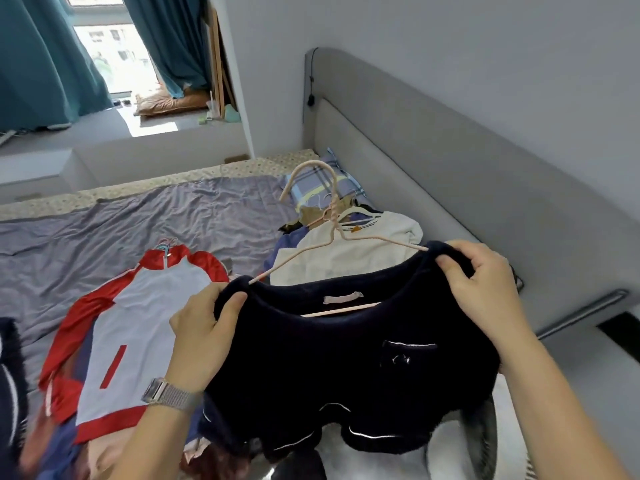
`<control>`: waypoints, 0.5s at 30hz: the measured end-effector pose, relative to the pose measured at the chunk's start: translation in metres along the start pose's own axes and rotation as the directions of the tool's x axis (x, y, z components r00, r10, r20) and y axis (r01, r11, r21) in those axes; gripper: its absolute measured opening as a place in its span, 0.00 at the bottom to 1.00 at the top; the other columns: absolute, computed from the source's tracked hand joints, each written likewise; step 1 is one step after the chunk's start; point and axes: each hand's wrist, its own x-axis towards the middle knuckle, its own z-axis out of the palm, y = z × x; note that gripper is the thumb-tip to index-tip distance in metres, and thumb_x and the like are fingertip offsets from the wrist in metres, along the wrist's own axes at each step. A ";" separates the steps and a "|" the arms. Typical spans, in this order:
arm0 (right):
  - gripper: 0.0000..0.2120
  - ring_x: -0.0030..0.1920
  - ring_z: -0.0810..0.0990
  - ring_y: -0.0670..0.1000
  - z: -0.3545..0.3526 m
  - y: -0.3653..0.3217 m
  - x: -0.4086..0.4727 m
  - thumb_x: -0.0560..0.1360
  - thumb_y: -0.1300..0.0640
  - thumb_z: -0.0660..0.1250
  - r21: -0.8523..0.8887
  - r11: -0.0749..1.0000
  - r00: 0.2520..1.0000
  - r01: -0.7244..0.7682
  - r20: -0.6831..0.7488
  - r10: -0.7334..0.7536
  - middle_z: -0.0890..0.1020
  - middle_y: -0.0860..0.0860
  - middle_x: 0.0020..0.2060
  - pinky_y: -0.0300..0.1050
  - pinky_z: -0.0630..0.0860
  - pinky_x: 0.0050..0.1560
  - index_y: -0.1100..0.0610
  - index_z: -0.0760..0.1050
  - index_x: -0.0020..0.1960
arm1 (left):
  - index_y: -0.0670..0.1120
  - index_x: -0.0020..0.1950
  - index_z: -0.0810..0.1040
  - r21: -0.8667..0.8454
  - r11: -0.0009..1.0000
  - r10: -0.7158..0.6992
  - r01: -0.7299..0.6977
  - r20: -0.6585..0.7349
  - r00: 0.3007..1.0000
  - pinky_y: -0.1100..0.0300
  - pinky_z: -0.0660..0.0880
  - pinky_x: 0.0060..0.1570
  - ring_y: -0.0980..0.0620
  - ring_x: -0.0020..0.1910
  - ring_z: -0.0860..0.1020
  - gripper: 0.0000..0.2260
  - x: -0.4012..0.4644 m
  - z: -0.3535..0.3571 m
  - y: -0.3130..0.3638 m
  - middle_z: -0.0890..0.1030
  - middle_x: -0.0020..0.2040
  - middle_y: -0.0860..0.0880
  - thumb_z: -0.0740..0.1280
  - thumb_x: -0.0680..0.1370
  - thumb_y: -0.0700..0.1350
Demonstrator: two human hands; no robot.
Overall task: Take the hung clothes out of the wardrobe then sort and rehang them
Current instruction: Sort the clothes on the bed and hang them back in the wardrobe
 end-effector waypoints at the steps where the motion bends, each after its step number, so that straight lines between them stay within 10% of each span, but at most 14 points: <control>1: 0.07 0.46 0.73 0.45 0.000 0.001 0.013 0.76 0.59 0.66 -0.010 1.000 1.000 0.013 -0.007 -0.013 0.78 0.38 0.40 0.39 0.67 0.52 0.49 0.80 0.50 | 0.60 0.40 0.72 -0.008 1.000 -0.015 0.015 0.005 1.000 0.41 0.69 0.55 0.56 0.43 0.75 0.07 0.006 0.006 0.002 0.78 0.39 0.59 0.57 0.73 0.59; 10: 0.12 0.47 0.65 0.41 0.004 0.034 0.111 0.73 0.50 0.59 -0.108 0.993 0.994 0.047 -0.092 -0.057 0.78 0.41 0.41 0.60 0.63 0.67 0.48 0.79 0.51 | 0.54 0.39 0.74 -0.129 0.991 -0.013 0.035 0.170 0.985 0.59 0.68 0.38 0.60 0.35 0.74 0.07 0.097 0.065 0.021 0.77 0.34 0.58 0.64 0.78 0.48; 15: 0.13 0.50 0.70 0.50 0.008 0.044 0.178 0.75 0.49 0.59 -0.127 0.991 0.991 0.047 -0.115 -0.062 0.75 0.41 0.40 0.50 0.66 0.56 0.50 0.79 0.54 | 0.50 0.39 0.73 -0.129 0.989 0.079 -0.069 0.068 0.995 0.54 0.68 0.39 0.58 0.33 0.72 0.09 0.175 0.082 0.047 0.74 0.32 0.54 0.64 0.78 0.49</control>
